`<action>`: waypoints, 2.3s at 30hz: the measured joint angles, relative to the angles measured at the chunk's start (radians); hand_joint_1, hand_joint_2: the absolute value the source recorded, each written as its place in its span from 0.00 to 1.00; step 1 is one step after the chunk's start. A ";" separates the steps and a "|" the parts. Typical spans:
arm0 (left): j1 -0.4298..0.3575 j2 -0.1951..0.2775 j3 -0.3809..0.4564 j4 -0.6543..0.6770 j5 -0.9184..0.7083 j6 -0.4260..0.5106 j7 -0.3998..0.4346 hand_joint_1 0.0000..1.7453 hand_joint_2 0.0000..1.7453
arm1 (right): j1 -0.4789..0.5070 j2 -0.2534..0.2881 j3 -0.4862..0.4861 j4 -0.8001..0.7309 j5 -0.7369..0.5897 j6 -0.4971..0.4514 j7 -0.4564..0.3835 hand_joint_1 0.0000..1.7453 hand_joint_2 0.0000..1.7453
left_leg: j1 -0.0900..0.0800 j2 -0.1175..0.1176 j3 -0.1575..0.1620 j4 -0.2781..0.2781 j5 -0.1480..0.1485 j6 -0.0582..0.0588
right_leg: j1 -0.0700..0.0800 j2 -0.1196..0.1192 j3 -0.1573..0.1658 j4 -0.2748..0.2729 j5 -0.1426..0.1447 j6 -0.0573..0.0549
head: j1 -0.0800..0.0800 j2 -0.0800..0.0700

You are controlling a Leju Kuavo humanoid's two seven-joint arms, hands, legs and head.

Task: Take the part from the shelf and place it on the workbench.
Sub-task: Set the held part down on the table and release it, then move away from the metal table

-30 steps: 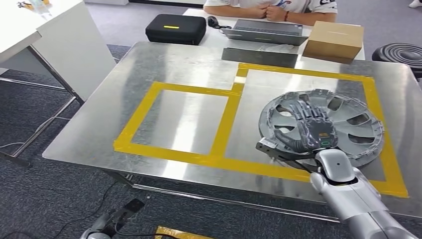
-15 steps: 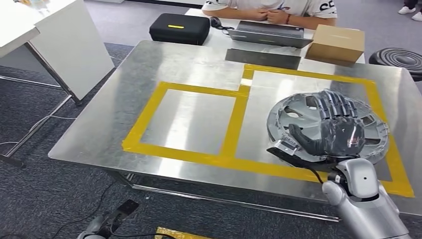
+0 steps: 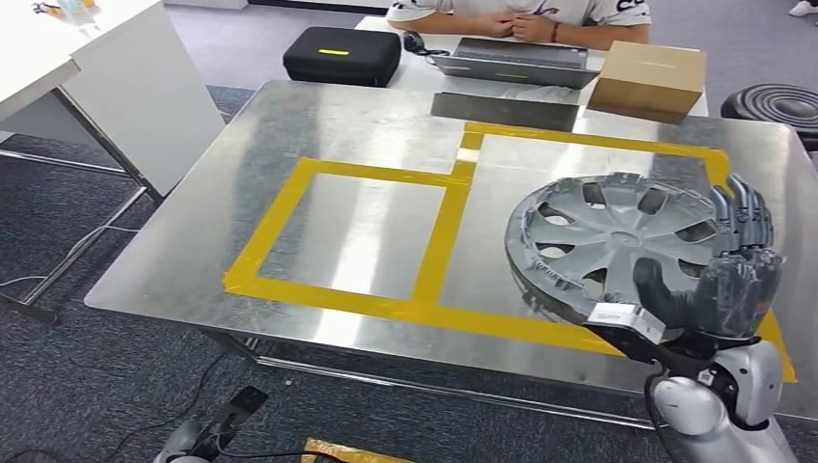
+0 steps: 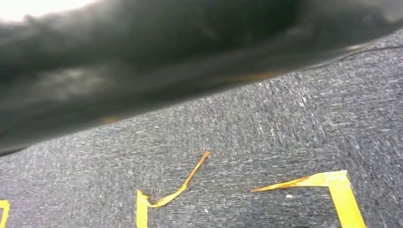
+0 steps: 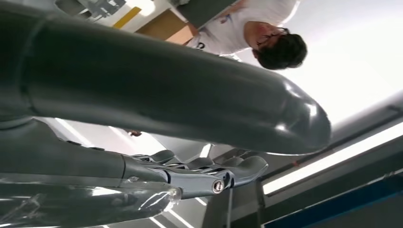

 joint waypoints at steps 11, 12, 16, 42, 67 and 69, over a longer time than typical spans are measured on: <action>-0.003 -0.005 0.001 0.000 0.004 0.022 0.010 0.00 0.00 | 0.119 0.033 -0.055 -0.116 -0.125 0.000 -0.097 0.00 0.00 | -0.003 0.003 0.077 -0.036 -0.029 0.009 | 0.003 -0.001 -0.035 0.001 0.037 0.012 | -0.002 0.000; -0.002 -0.005 0.002 0.000 0.004 0.022 0.010 0.00 0.00 | 0.123 0.035 -0.058 -0.120 -0.127 0.000 -0.099 0.00 0.00 | -0.004 0.002 0.075 -0.038 -0.024 0.016 | 0.003 -0.001 -0.036 -0.002 0.043 0.017 | -0.001 0.000; 0.000 -0.005 0.003 0.000 0.004 0.026 0.011 0.00 0.00 | 0.142 0.037 -0.070 -0.131 -0.145 0.000 -0.106 0.00 0.00 | -0.001 0.005 0.056 -0.042 0.004 0.043 | -0.003 -0.002 -0.067 0.057 -0.010 0.037 | 0.002 0.000; -0.002 -0.006 0.003 0.000 0.004 0.033 0.011 0.00 0.00 | 0.178 0.052 -0.084 -0.161 -0.158 0.000 -0.125 0.00 0.00 | -0.006 0.004 0.116 -0.059 -0.037 0.007 | 0.005 -0.004 -0.019 -0.020 0.040 0.010 | 0.001 0.000; 0.013 0.002 0.006 0.000 0.023 0.040 0.009 0.00 0.00 | 0.272 0.062 -0.084 -0.169 -0.262 0.002 -0.158 0.00 0.00 | -0.006 0.009 -0.056 0.214 -0.100 -0.009 | 0.005 -0.007 0.023 -0.048 0.017 -0.018 | -0.003 0.000; 0.012 0.002 0.006 0.000 0.023 0.040 0.009 0.00 0.00 | 0.279 0.063 -0.085 -0.169 -0.267 0.002 -0.160 0.00 0.00 | -0.004 0.009 0.031 0.106 -0.049 -0.009 | 0.004 -0.007 -0.001 -0.040 0.033 -0.010 | -0.003 0.000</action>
